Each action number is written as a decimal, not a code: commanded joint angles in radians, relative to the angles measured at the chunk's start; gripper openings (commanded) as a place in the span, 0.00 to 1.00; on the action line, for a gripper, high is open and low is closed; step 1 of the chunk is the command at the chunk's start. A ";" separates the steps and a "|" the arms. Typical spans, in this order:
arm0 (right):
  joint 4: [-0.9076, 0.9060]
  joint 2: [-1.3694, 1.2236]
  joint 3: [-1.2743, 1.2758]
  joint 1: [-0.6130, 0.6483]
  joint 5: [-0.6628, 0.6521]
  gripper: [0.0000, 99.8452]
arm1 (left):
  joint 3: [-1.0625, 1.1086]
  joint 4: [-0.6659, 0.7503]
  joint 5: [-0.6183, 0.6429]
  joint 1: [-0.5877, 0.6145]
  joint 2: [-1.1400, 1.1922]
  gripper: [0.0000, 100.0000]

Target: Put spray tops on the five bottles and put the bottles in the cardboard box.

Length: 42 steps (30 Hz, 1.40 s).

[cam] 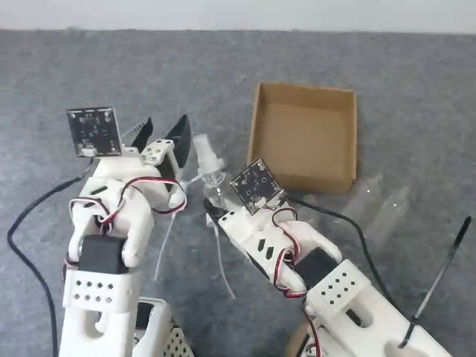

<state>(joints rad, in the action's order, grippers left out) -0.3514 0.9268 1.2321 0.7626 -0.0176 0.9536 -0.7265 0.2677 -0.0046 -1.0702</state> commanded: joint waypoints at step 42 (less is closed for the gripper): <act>0.024 0.042 -0.009 -0.008 -0.017 0.01 | 0.010 -0.288 -0.189 -0.094 -0.476 0.22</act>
<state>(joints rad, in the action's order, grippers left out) -0.3529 0.9268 1.2336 0.7610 -0.0176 0.9843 -1.0088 0.1097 -0.1028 -1.5182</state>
